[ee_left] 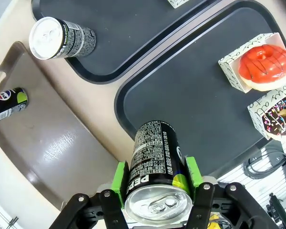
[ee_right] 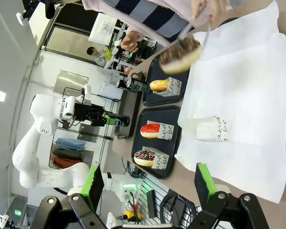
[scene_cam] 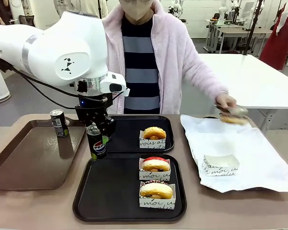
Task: Set up donuts and drinks on trays.
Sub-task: Pick up one Pepsi coke from the Handle tray and place it on the Flat Tray without a Pepsi coke.
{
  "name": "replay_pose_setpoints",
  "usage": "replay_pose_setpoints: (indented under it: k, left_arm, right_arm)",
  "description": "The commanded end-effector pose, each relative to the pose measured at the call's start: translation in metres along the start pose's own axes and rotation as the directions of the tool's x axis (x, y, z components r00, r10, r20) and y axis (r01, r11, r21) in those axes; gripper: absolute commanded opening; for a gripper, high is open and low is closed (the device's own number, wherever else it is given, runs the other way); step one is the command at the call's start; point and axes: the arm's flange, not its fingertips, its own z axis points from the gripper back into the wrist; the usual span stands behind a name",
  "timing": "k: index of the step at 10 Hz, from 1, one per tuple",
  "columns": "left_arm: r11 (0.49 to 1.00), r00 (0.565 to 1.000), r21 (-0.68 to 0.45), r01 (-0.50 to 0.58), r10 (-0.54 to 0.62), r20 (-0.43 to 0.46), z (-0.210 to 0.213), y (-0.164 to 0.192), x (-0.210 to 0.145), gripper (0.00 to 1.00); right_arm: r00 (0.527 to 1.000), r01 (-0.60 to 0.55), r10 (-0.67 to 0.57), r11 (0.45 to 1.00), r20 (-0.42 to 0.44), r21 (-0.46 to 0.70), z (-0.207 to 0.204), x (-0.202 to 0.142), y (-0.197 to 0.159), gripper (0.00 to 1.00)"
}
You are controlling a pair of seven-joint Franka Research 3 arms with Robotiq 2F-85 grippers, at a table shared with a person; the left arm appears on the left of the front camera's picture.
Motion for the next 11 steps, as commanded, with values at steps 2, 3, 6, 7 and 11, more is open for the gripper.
replay_pose_setpoints:
  k: [2,3,6,7,11]
  left_arm:
    - [1.0,1.0,0.0,0.0,0.0,0.0,0.0,0.0,0.0,0.58]
    - [0.992,0.998,-0.119,-0.05,0.046,-0.043,-0.005,0.013,0.018,0.58]
    - [0.987,0.996,-0.134,-0.089,0.085,-0.031,-0.043,0.009,0.032,0.58]
    - [0.988,0.995,-0.126,-0.092,0.086,-0.052,-0.05,0.01,0.037,0.58]
    - [0.991,0.997,-0.116,-0.073,0.07,-0.032,-0.077,-0.003,0.032,0.58]
  right_arm:
    - [1.0,-0.005,0.005,1.0,0.0,0.01,0.002,0.0,0.0,1.0]
    - [1.0,-0.005,0.005,1.0,0.0,0.01,0.002,0.0,0.0,1.0]
    - [1.0,-0.005,0.005,1.0,0.0,0.01,0.002,0.0,0.0,1.0]
    - [1.0,-0.005,0.005,1.0,0.0,0.01,0.002,0.0,0.0,1.0]
    - [1.0,-0.005,0.005,1.0,0.0,0.01,0.002,0.0,0.0,1.0]
